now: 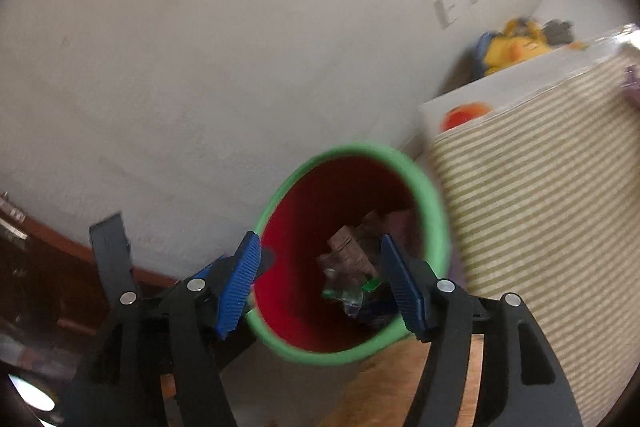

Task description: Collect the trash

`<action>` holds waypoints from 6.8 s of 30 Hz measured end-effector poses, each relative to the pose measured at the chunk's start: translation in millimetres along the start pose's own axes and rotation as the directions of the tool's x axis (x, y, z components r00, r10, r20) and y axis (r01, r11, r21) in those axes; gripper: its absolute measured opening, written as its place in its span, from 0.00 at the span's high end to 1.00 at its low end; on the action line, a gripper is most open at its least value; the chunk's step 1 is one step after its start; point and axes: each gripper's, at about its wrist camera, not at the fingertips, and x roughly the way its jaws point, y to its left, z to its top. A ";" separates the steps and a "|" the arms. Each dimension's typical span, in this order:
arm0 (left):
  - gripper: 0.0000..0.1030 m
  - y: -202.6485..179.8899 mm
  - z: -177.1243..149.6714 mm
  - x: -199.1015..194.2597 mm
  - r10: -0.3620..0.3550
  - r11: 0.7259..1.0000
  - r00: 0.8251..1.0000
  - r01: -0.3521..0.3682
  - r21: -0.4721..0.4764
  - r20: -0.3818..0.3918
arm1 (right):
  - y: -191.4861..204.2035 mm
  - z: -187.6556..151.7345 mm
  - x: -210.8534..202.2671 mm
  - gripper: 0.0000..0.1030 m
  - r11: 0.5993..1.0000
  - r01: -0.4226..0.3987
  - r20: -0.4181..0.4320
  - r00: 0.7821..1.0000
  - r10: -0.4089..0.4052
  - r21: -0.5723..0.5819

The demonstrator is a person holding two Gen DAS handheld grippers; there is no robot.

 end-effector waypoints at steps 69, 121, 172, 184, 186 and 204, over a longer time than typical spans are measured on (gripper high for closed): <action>0.75 -282.2 -52.1 -40.0 -0.301 0.856 0.953 0.288 0.428 -0.038 | -243.9 -130.0 -151.6 0.45 0.850 0.400 -0.076 0.914 -0.399 0.343; 0.75 -208.6 -42.0 -86.1 -0.262 0.901 0.955 0.190 0.391 0.139 | -64.6 -78.8 -200.3 0.62 0.918 0.373 0.287 0.872 -0.397 0.135; 0.72 -34.1 -13.7 16.5 -0.118 0.992 0.990 0.120 0.030 -0.073 | 48.7 -16.9 -13.9 0.62 0.948 0.249 0.058 0.969 -0.242 -0.196; 0.57 -26.1 -15.7 26.7 -0.094 0.996 0.991 0.094 -0.011 -0.092 | 49.4 -16.4 8.7 0.60 0.957 0.206 0.009 0.978 -0.209 -0.206; 0.38 -23.8 -15.1 27.9 -0.095 0.995 0.991 0.092 -0.032 -0.096 | 48.1 -16.6 9.1 0.52 0.960 0.202 0.009 0.979 -0.204 -0.195; 0.06 -147.9 -17.7 -62.6 -0.217 0.967 0.962 0.189 0.172 0.168 | -39.0 -56.1 -162.0 0.37 0.920 0.392 0.291 0.877 -0.382 0.027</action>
